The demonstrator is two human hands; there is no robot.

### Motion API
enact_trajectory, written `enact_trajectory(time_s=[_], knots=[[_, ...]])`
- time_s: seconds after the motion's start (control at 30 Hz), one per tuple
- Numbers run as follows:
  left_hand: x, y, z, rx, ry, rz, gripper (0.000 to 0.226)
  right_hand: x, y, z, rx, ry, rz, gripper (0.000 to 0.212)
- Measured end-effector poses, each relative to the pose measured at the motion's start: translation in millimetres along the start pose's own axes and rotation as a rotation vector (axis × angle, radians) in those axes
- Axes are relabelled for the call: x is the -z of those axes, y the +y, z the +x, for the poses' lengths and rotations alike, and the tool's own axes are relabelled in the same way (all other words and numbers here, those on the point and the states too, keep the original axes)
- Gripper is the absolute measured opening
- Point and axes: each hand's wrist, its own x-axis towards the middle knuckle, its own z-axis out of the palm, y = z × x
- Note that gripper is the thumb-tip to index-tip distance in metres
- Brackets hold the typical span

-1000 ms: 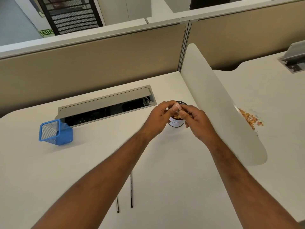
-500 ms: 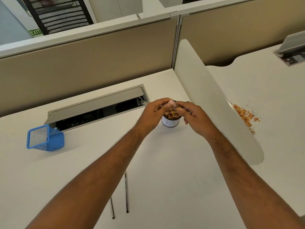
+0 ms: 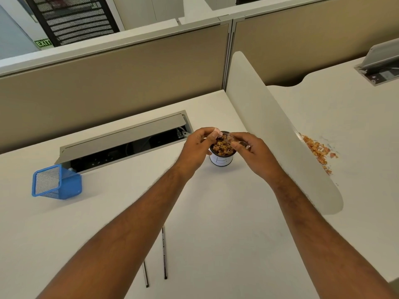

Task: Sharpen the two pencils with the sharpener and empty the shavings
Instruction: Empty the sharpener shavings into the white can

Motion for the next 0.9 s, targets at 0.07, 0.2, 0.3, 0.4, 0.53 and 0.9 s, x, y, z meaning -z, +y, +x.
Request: enact_trajectory(time_s=[0.07, 0.2, 0.3, 0.4, 0.53, 0.9], knots=[[-1, -3, 2, -0.001, 0.013, 0.010, 0.029, 1, 1, 0, 0.001, 0.023, -0.048, 0.028], [-3, -7, 4, 0.014, 0.022, 0.013, 0.029, 1, 3, 2, -0.002, 0.058, -0.101, 0.018], [-5, -7, 3, 0.016, 0.028, 0.031, 0.029, 1, 3, 3, 0.017, 0.051, -0.143, 0.019], [-8, -5, 3, -0.019, 0.056, 0.110, 0.028, 1, 3, 2, 0.068, 0.069, -0.215, 0.021], [-11, -2, 3, -0.047, 0.068, 0.149, 0.029, 0, 3, 1, 0.104, 0.097, -0.330, 0.025], [-11, 0, 2, -0.051, 0.082, 0.204, 0.034, -2, -2, 0, 0.059, 0.130, -0.268, 0.033]])
